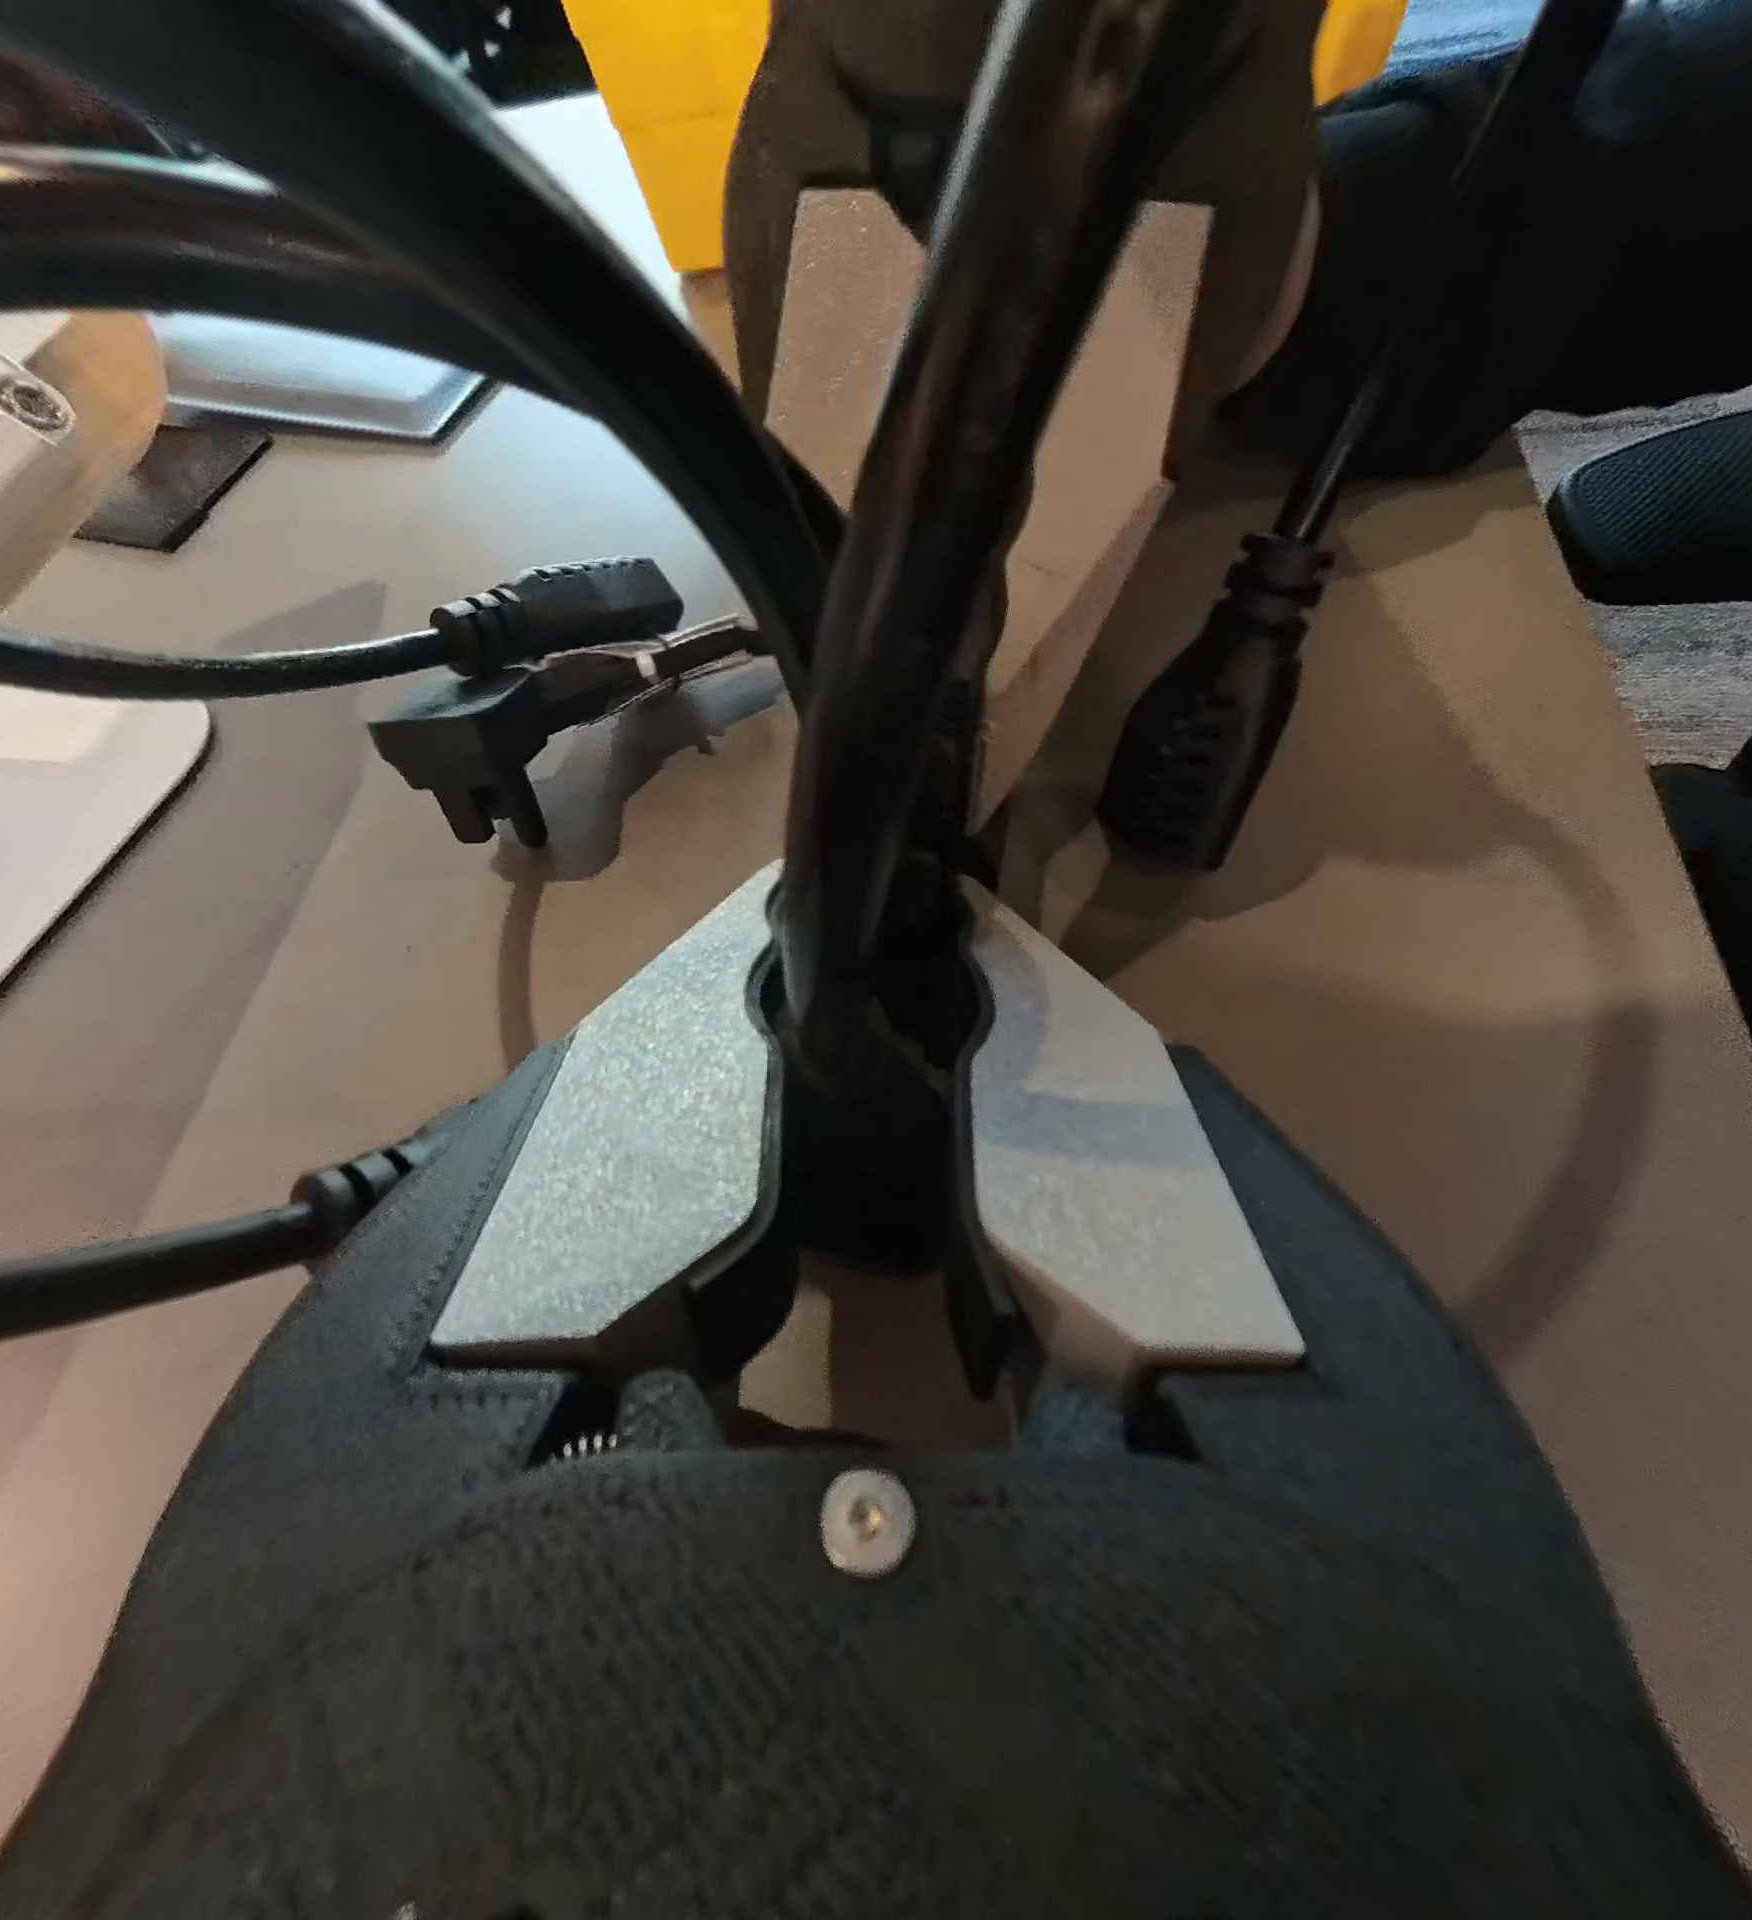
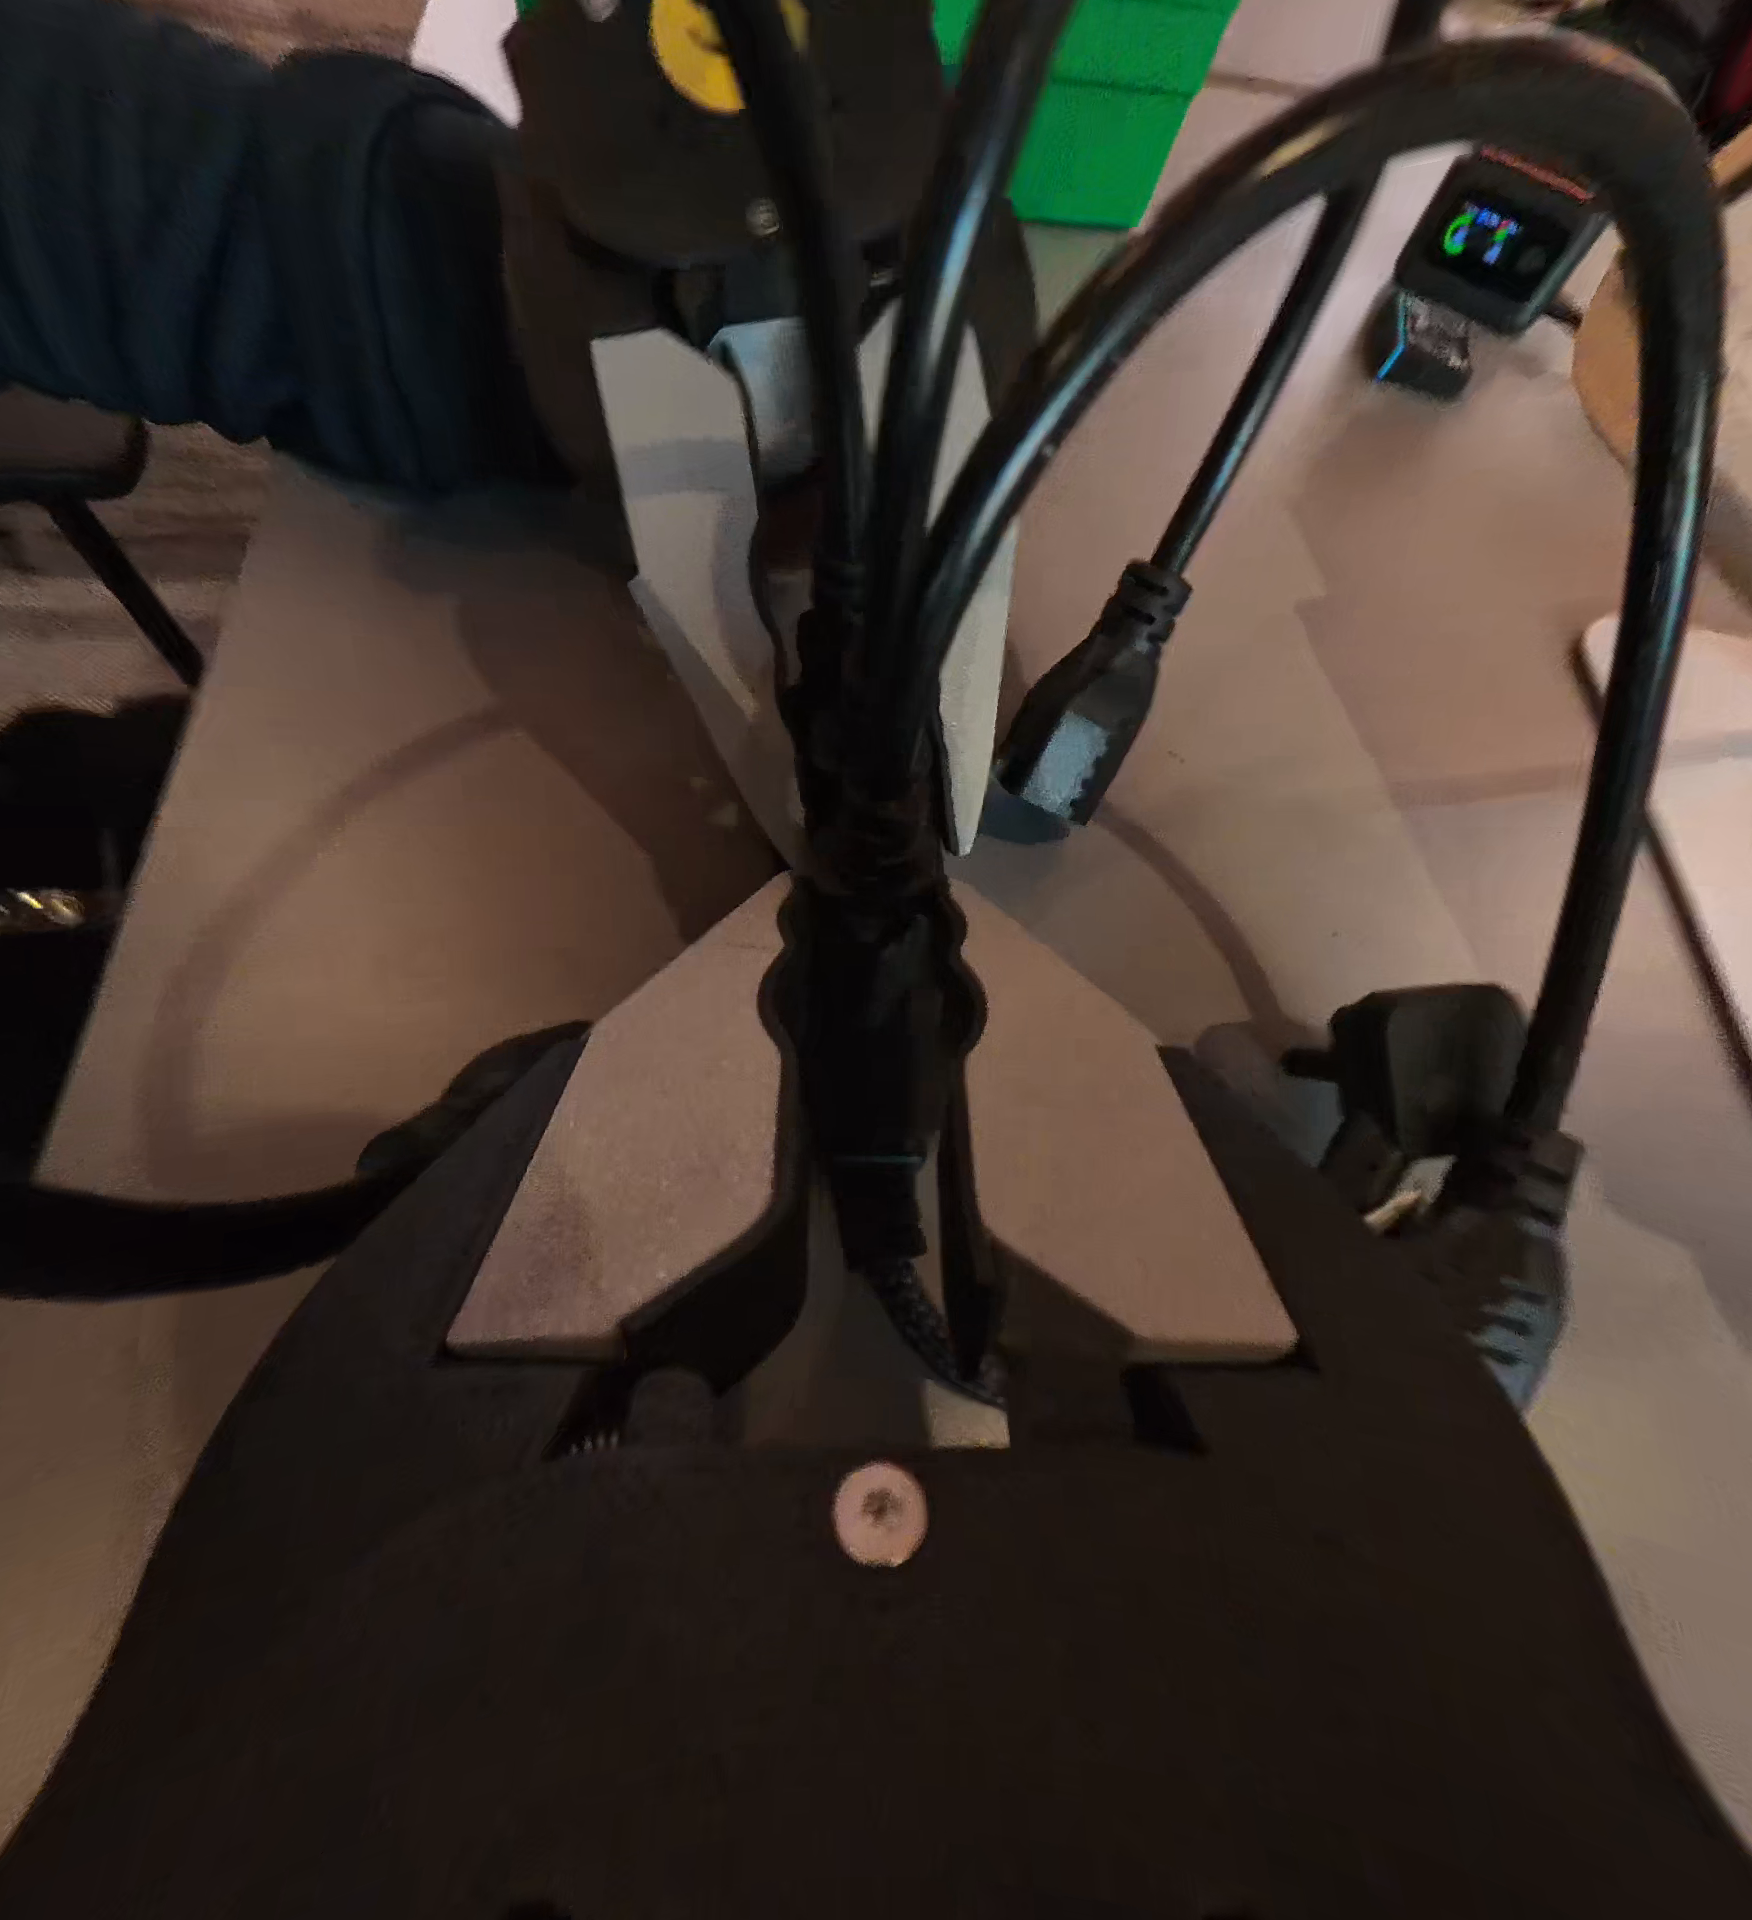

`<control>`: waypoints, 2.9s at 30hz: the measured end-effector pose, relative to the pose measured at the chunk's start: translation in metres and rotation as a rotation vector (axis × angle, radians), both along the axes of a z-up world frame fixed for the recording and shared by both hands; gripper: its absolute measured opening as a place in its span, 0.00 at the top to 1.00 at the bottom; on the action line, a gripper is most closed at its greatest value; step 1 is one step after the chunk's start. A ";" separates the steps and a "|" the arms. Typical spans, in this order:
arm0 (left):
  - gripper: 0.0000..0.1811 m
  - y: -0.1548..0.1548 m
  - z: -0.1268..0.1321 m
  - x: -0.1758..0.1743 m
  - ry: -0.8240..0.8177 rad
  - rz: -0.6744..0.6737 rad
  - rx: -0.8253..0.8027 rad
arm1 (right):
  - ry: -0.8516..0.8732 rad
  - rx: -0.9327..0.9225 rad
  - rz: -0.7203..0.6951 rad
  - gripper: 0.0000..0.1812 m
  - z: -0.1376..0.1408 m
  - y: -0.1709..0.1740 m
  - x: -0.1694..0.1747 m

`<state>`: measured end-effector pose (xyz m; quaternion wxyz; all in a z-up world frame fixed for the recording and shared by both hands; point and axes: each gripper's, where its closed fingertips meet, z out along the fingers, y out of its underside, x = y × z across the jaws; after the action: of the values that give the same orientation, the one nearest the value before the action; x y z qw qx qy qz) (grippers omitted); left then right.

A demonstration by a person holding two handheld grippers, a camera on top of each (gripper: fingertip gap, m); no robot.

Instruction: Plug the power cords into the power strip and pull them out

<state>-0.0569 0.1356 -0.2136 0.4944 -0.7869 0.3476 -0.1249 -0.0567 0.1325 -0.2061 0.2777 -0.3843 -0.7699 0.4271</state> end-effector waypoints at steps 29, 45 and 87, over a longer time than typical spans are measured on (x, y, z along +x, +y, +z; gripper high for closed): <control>0.86 -0.003 -0.001 -0.006 -0.046 -0.002 -0.041 | -0.005 -0.106 -0.003 0.89 0.001 -0.001 -0.007; 0.85 0.000 -0.004 -0.004 -0.005 0.020 -0.045 | 0.036 -0.262 -0.062 0.93 0.022 0.008 -0.018; 0.86 -0.010 -0.009 0.007 0.000 -0.057 -0.077 | 0.009 -0.253 0.010 0.93 0.022 -0.001 -0.005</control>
<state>-0.0498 0.1258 -0.2221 0.4599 -0.7953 0.3646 -0.1523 -0.0622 0.1316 -0.1840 0.2283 -0.4105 -0.7106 0.5239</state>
